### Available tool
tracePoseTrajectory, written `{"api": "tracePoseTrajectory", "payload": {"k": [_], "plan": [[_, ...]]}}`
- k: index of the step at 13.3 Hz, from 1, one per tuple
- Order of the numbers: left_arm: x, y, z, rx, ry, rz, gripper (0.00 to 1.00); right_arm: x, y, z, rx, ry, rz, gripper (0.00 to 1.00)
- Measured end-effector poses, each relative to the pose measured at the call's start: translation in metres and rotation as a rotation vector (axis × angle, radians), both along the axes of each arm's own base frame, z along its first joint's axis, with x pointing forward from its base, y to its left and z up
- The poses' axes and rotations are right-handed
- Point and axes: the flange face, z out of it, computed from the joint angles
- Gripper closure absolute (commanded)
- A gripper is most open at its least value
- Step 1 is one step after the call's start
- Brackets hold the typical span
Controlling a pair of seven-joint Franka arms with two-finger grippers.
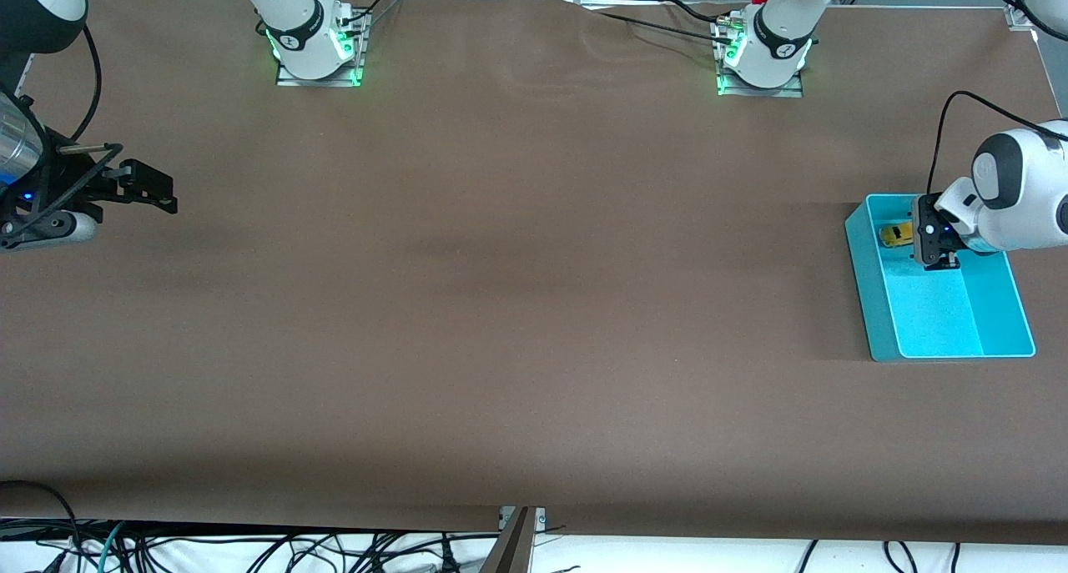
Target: Wind and store yellow beetle car
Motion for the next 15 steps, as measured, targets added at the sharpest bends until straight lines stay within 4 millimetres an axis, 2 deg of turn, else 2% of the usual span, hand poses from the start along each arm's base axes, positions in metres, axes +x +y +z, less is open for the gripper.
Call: {"api": "tracePoseTrajectory", "payload": {"k": [1,2,5,7,10,15], "plan": [[0.004,-0.002,0.015,-0.005,0.005,0.009,0.00,0.000,0.000,0.000,0.000,0.000,0.000,0.00],[0.011,-0.008,0.041,-0.007,0.011,0.011,0.00,0.000,0.000,0.000,0.000,0.000,0.000,0.00],[0.039,-0.036,0.143,0.013,0.034,0.006,0.00,0.000,0.000,0.000,0.000,0.000,0.000,0.00],[0.050,-0.056,0.192,0.028,0.040,0.065,0.00,0.000,0.000,0.000,0.000,0.000,0.000,0.00],[0.063,-0.091,0.237,0.048,0.049,0.200,0.00,0.000,0.000,0.000,0.000,0.000,0.000,0.00],[0.081,-0.173,0.305,0.114,-0.030,0.382,0.00,0.000,0.000,0.000,0.000,0.000,0.000,0.00]]}}
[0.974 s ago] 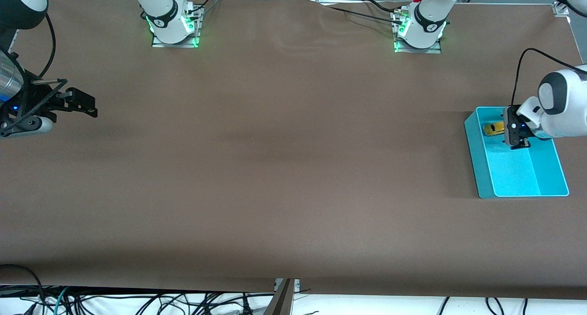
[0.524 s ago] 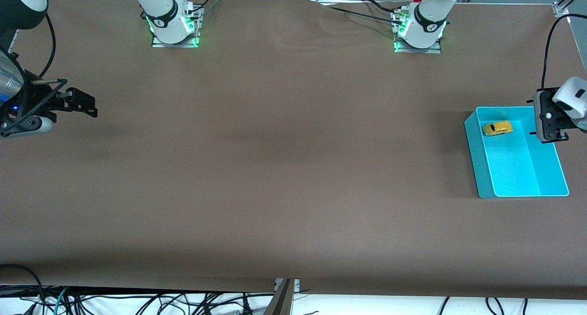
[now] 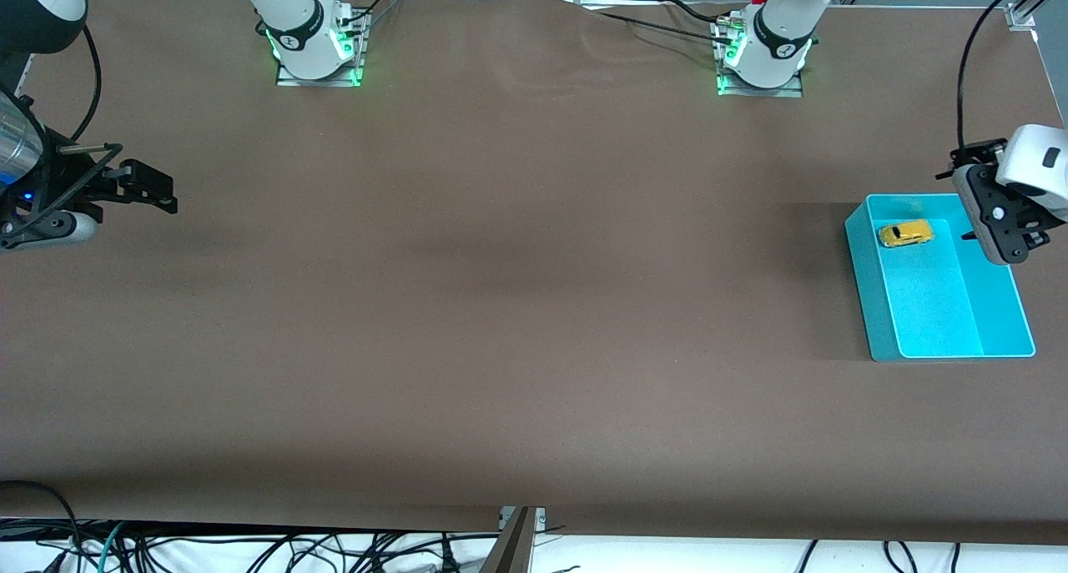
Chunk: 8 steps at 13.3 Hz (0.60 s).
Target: Wind and store yellow beetle car
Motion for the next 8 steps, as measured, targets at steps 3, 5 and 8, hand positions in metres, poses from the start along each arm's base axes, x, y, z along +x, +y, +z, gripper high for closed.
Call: {"api": "tracePoseTrajectory", "payload": {"k": [3,5,8], "plan": [[-0.005,-0.054,0.039,0.068,-0.067,0.149,0.00,0.000,0.000,0.000,0.000,0.000,0.000,0.00],[-0.018,-0.087,0.062,0.116,-0.109,0.280,0.00,0.000,0.000,0.000,0.000,0.000,0.000,0.00],[-0.040,-0.106,0.087,0.143,-0.151,0.597,0.00,0.000,0.000,0.000,0.001,0.000,0.001,0.00]]}}
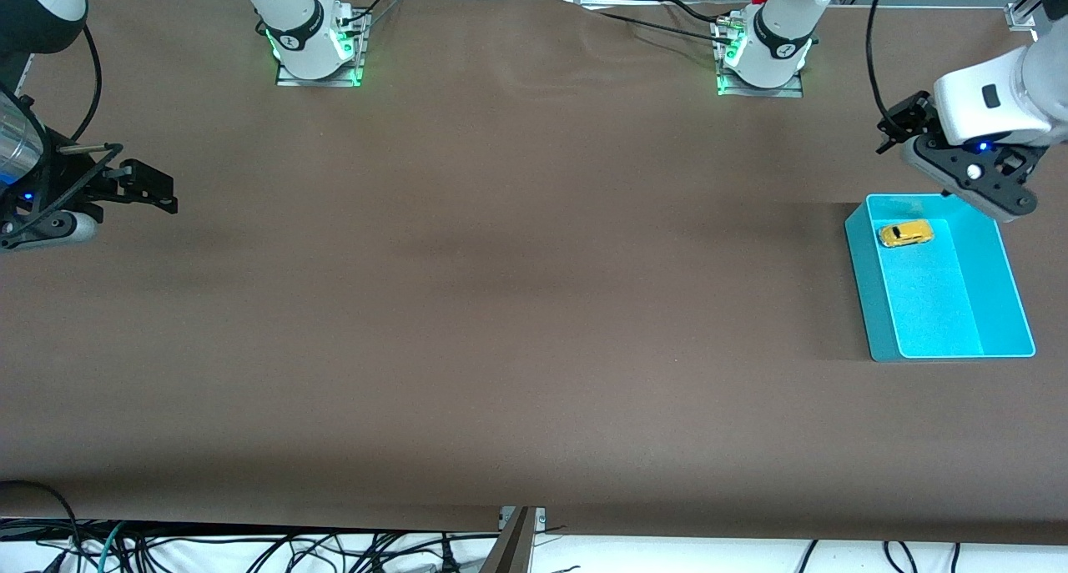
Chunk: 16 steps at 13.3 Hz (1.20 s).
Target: Wind and store yellow beetle car
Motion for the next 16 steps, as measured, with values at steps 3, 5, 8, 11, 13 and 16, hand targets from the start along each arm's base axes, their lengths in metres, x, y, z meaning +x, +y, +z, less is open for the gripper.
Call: {"api": "tracePoseTrajectory", "payload": {"k": [3,5,8,11,13,16], "plan": [[-0.007,-0.001,0.004,0.022,-0.136,0.359,0.00,0.000,0.001,0.000,0.000,0.000,0.002,0.00],[-0.011,0.005,-0.002,-0.016,-0.142,0.476,0.00,0.000,0.002,0.000,0.000,0.000,0.004,0.00],[-0.012,0.036,-0.009,-0.052,-0.110,0.554,0.00,0.000,0.003,0.000,0.001,0.000,0.005,0.00],[-0.011,0.036,-0.013,-0.047,-0.090,0.555,0.00,0.000,0.003,0.000,0.001,0.000,0.005,0.00],[-0.010,0.035,-0.013,-0.046,-0.086,0.555,0.00,0.000,0.003,0.000,0.001,0.000,0.005,0.00],[-0.004,0.034,-0.012,-0.044,-0.071,0.554,0.00,0.000,0.003,0.000,0.001,0.000,0.005,0.00]]}}
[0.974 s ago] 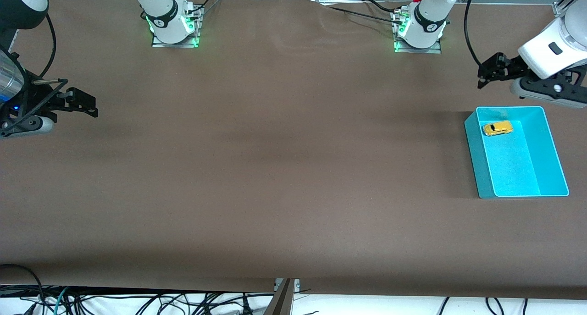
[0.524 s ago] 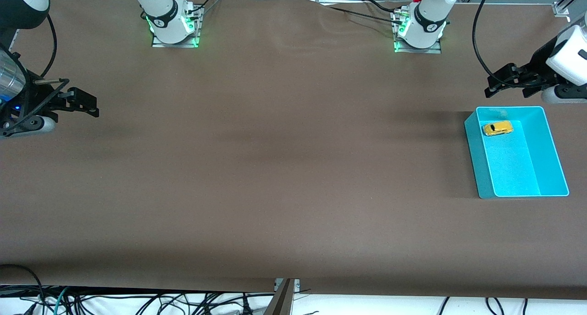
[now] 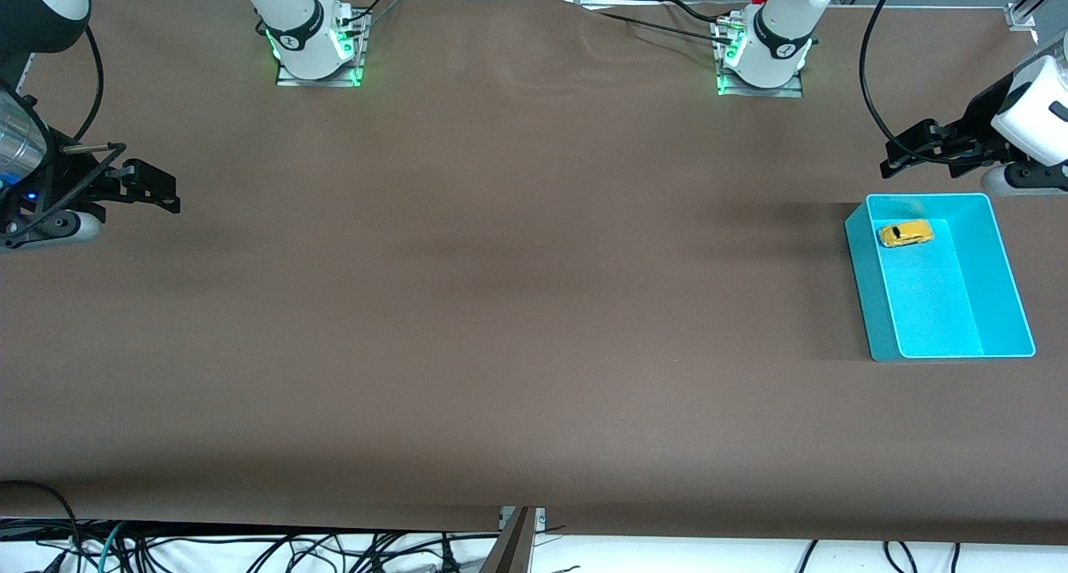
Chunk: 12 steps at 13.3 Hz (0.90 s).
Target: Wind and store yellow beetle car
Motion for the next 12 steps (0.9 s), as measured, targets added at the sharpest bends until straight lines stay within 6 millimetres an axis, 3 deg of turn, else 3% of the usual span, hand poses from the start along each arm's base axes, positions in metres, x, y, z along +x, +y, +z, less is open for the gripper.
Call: {"api": "tracePoseTrajectory", "payload": {"k": [12], "plan": [[0.0034,-0.0054,-0.0027,-0.001,0.008,-0.009,0.00,0.0000,0.0000,0.0000,0.000,0.000,0.000,0.00]]}}
